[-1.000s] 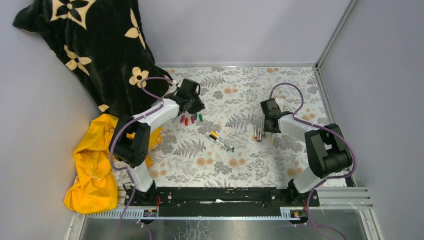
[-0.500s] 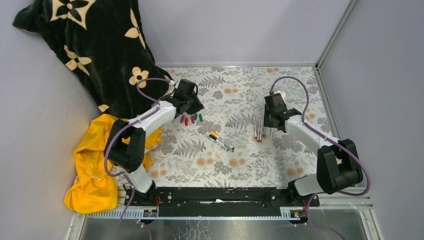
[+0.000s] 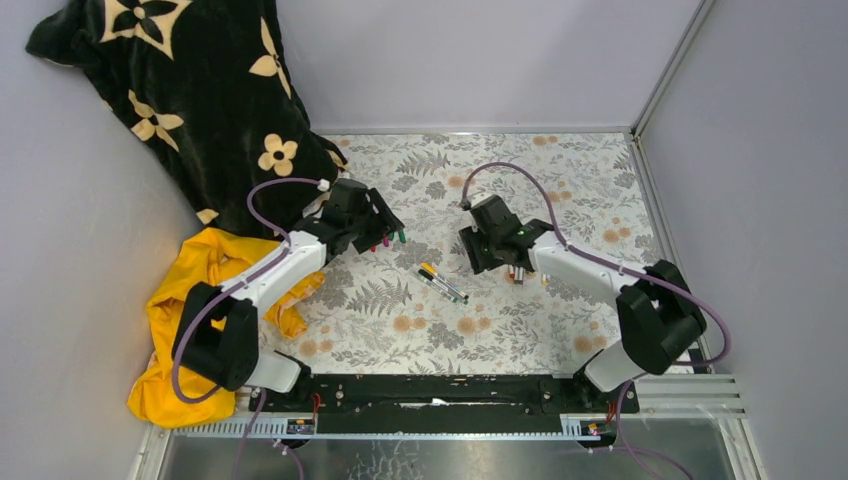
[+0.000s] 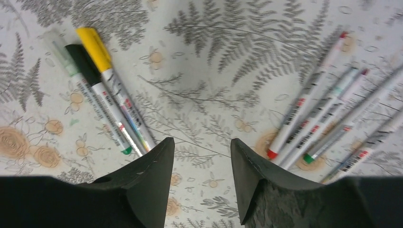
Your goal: Open the pen caps
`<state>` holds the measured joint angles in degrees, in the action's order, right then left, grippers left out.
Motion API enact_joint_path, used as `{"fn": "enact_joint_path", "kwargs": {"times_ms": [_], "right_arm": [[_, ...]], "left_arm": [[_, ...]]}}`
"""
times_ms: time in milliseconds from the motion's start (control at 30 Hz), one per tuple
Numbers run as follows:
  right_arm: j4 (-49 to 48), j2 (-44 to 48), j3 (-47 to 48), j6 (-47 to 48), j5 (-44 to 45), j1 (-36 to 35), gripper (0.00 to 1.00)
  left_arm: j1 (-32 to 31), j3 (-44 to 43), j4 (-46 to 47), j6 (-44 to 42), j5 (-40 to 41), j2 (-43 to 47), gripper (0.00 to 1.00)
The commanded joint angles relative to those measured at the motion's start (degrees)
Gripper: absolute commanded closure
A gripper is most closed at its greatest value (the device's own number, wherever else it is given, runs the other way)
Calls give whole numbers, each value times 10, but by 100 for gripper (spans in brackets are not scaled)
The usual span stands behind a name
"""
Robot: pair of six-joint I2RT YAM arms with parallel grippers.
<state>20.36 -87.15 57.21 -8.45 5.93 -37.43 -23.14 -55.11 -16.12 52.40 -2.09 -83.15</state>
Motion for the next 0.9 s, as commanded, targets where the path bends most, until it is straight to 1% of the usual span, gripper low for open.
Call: {"fn": "enact_joint_path", "kwargs": {"times_ms": [0, 233, 433, 633, 867], "right_arm": [[0, -41, 46, 20, -33, -41, 45], [10, -101, 92, 23, -28, -84, 43], [10, -131, 107, 20, -27, -92, 43], [5, -169, 111, 20, -14, -98, 43], [-1, -187, 106, 19, -3, -98, 44]], "left_arm": [[6, 37, 34, 9, -30, 53, 25], [10, 64, 17, 14, -41, 113, 22], [11, 77, 5, 14, -39, 151, 21], [17, 91, 3, 13, -40, 172, 20], [23, 91, 3, 12, -49, 175, 20]]}}
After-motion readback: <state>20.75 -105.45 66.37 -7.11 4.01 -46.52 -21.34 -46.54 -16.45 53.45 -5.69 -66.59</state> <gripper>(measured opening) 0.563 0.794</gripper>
